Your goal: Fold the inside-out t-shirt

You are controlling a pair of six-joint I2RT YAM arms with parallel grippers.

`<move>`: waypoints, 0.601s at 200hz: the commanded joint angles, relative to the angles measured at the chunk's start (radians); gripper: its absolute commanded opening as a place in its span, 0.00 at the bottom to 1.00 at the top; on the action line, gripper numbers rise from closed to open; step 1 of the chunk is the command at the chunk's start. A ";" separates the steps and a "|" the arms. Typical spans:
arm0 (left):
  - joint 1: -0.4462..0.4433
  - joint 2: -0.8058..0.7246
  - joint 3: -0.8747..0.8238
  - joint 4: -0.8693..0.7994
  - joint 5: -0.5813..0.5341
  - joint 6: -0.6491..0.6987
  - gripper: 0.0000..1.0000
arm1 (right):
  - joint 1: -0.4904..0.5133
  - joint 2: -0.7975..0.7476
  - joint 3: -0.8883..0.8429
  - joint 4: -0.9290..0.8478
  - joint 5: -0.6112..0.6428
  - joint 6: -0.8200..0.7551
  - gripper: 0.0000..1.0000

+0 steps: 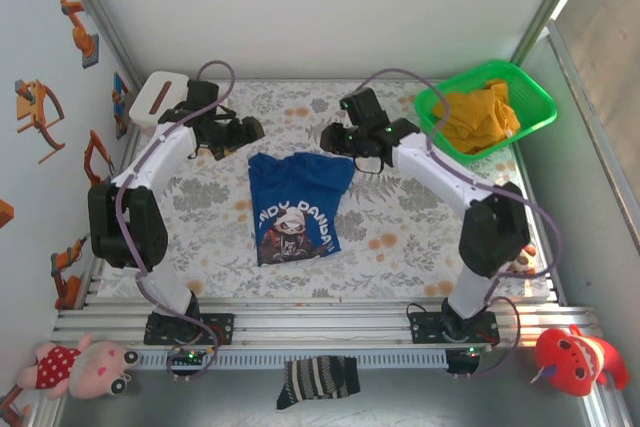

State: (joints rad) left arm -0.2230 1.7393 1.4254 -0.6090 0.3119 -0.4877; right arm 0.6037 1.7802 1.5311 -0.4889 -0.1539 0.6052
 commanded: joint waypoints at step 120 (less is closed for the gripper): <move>-0.039 0.235 0.087 -0.089 0.052 0.067 0.71 | 0.012 0.421 0.357 -0.191 -0.138 -0.181 0.44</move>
State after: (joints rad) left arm -0.2516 1.9423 1.4811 -0.6739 0.3424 -0.4496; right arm 0.6121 2.1555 1.8259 -0.6762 -0.2703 0.4183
